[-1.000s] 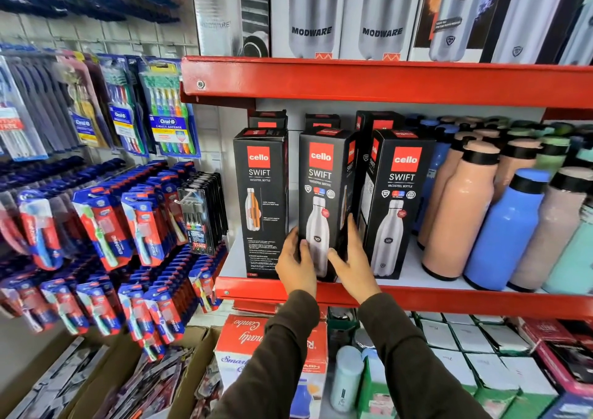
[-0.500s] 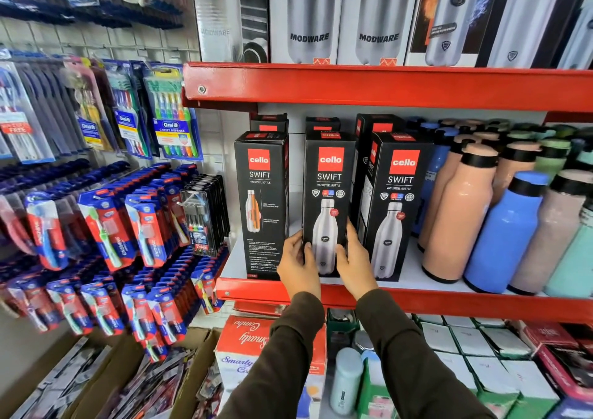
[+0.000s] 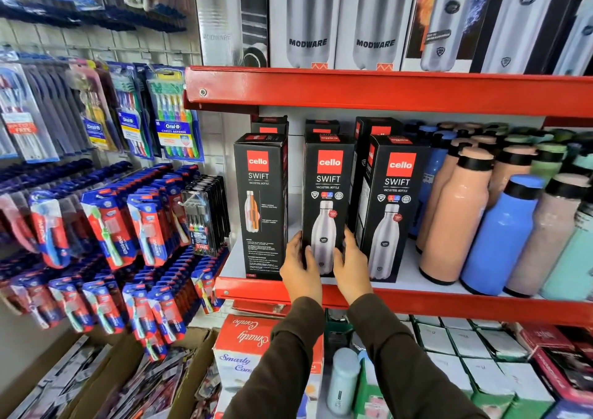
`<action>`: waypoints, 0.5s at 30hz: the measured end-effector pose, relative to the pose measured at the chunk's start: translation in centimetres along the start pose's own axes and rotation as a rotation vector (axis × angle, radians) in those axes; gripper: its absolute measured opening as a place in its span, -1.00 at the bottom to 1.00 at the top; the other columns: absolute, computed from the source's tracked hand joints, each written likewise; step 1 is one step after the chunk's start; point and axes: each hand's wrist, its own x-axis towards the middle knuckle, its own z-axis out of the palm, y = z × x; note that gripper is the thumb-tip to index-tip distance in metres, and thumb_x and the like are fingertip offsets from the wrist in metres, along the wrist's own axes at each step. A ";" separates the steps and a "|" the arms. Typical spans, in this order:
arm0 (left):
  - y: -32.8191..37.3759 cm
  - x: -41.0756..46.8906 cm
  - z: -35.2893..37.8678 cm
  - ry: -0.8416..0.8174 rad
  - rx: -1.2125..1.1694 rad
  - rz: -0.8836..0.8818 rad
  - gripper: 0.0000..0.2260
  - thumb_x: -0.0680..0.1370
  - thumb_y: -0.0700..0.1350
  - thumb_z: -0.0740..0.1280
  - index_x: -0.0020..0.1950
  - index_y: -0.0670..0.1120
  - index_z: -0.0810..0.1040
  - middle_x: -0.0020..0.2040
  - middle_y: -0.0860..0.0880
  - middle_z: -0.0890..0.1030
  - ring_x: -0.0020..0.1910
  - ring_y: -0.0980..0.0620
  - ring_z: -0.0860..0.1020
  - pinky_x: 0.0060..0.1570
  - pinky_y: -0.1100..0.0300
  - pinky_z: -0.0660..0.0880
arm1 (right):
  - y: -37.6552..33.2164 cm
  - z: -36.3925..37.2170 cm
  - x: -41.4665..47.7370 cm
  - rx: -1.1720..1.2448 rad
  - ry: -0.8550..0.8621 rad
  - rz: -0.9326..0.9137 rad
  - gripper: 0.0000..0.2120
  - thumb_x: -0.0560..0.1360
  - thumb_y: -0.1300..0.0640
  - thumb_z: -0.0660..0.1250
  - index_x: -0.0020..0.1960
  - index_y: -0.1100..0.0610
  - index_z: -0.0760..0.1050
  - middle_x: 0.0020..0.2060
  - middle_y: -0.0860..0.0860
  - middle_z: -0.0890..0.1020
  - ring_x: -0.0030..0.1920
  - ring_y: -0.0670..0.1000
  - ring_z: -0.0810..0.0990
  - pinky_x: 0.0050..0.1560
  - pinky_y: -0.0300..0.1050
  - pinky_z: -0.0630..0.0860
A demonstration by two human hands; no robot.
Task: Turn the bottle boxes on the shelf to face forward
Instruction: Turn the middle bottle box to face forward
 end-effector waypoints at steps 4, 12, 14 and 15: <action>0.5 -1.7 -1.6 -0.044 -0.041 0.080 -0.66 0.62 -0.20 0.28 0.39 0.00 0.48 0.31 0.13 0.56 0.31 0.21 0.52 0.29 0.28 0.47 | -0.1 0.3 -2.4 0.074 0.153 -0.059 -0.53 0.61 0.27 0.15 0.50 0.03 0.24 0.42 0.03 0.37 0.43 0.01 0.37 0.41 -0.17 0.28; 1.8 0.7 -6.7 0.148 0.124 0.335 -0.66 0.62 -0.21 0.26 0.40 -0.06 0.41 0.31 0.05 0.44 0.36 0.05 0.41 0.37 0.17 0.33 | -3.7 2.7 -5.4 0.203 0.146 -0.293 -0.60 0.60 0.30 0.13 0.40 0.03 0.38 0.25 -0.03 0.48 0.24 -0.16 0.49 0.26 -0.30 0.42; 1.6 2.3 -7.7 0.146 0.164 0.255 -0.59 0.62 -0.21 0.25 0.48 -0.13 0.32 0.44 -0.09 0.35 0.48 -0.08 0.30 0.46 0.03 0.24 | -5.0 3.9 -5.2 0.202 0.008 -0.268 -0.58 0.63 0.26 0.10 0.47 0.06 0.31 0.37 -0.01 0.45 0.36 -0.14 0.42 0.38 -0.28 0.34; 1.3 3.1 -8.3 0.116 0.188 0.203 -0.56 0.63 -0.20 0.25 0.51 -0.15 0.28 0.49 -0.14 0.31 0.52 -0.11 0.24 0.49 0.01 0.20 | -5.5 4.6 -4.9 0.191 -0.046 -0.240 -0.57 0.64 0.24 0.08 0.50 0.07 0.27 0.44 0.00 0.40 0.43 -0.12 0.36 0.43 -0.25 0.27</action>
